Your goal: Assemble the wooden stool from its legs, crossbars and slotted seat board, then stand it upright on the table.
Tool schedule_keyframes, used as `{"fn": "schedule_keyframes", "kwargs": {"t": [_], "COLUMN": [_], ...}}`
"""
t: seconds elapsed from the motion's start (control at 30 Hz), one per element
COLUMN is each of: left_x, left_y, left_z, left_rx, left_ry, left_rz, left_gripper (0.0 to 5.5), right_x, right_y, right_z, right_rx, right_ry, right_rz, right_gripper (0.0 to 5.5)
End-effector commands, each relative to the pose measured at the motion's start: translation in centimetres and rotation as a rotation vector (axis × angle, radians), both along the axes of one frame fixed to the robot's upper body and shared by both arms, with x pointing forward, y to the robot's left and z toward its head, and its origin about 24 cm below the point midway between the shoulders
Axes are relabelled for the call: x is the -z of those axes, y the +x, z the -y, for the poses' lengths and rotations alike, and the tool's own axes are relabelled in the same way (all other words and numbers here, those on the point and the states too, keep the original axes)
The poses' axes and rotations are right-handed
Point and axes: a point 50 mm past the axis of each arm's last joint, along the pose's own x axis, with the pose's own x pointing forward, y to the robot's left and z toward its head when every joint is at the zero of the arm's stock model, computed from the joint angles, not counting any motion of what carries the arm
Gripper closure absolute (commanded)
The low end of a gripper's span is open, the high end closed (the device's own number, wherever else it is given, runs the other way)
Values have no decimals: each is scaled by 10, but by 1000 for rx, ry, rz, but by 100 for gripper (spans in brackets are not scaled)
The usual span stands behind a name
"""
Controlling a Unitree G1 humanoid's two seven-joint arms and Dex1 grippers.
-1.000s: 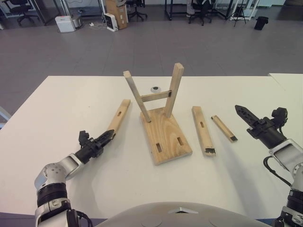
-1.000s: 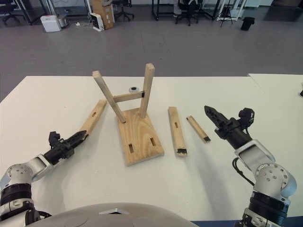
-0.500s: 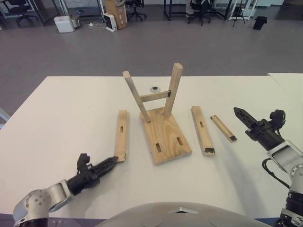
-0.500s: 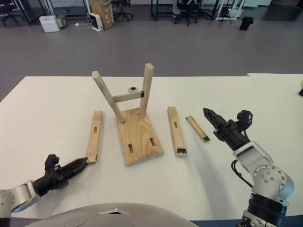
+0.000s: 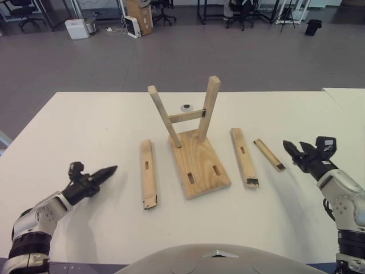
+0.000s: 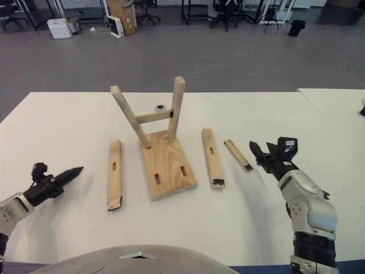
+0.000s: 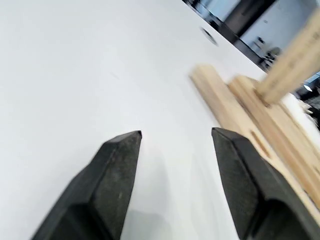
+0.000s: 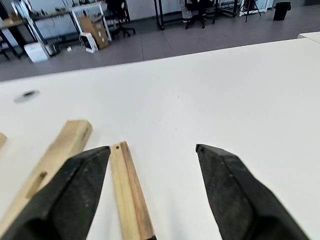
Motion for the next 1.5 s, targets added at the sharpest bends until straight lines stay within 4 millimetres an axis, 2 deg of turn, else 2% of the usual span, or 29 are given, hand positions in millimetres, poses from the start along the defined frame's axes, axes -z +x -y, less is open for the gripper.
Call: {"fn": "schedule_keyframes", "kwargs": {"t": [0.03, 0.27, 0.43, 0.6, 0.7, 0.77, 0.8, 0.83, 0.9, 0.93, 1.0, 1.1, 1.17, 1.23, 1.33, 1.5], "left_x": [66, 56, 51, 40, 29, 14, 0, -23, -73, -100, -142, -178, -196, -201, -201, -200], "left_y": [-45, -16, -9, 3, 8, 19, 29, 42, 64, 69, 62, 46, 39, 38, 40, 45], "left_z": [15, 29, 49, 81, 91, 86, 85, 88, 102, 116, 152, 192, 209, 215, 218, 220], "left_rx": [-124, -158, -139, -75, -24, -111, -132, -129, -74, -14, 183, 375, 468, 498, 504, 510], "left_ry": [21, -42, -87, -51, -11, -53, -48, -46, -63, -126, -257, -419, -471, -483, -480, -480], "left_rz": [-314, -185, -119, -39, 38, 111, 186, 294, 507, 627, 783, 852, 884, 891, 889, 890], "left_gripper": [287, 287, 284, 284, 284, 284, 284, 284, 284, 284, 284, 284, 284, 284, 284, 284], "right_x": [14, 41, 49, 59, 64, 59, 49, 30, -15, -42, -92, -139, -165, -173, -169, -164], "right_y": [23, 29, 16, 7, 2, 7, 13, 23, 42, 50, 55, 50, 45, 40, 37, 30], "right_z": [-6, 3, 6, -5, -7, -5, -2, -2, -7, -15, -36, -72, -99, -124, -151, -169], "right_rx": [-181, -253, -338, -403, -390, -346, -306, -269, -222, -231, -255, -385, -495, -610, -777, -895], "right_ry": [-111, -114, -52, -110, -146, -166, -190, -208, -235, -246, -261, -252, -233, -206, -175, -154], "right_rz": [-76, -250, -403, -425, -404, -336, -264, -145, 114, 284, 560, 785, 892, 923, 886, 864], "right_gripper": [225, 225, 310, 410, 419, 419, 419, 419, 419, 419, 419, 419, 419, 419, 419, 419]}}
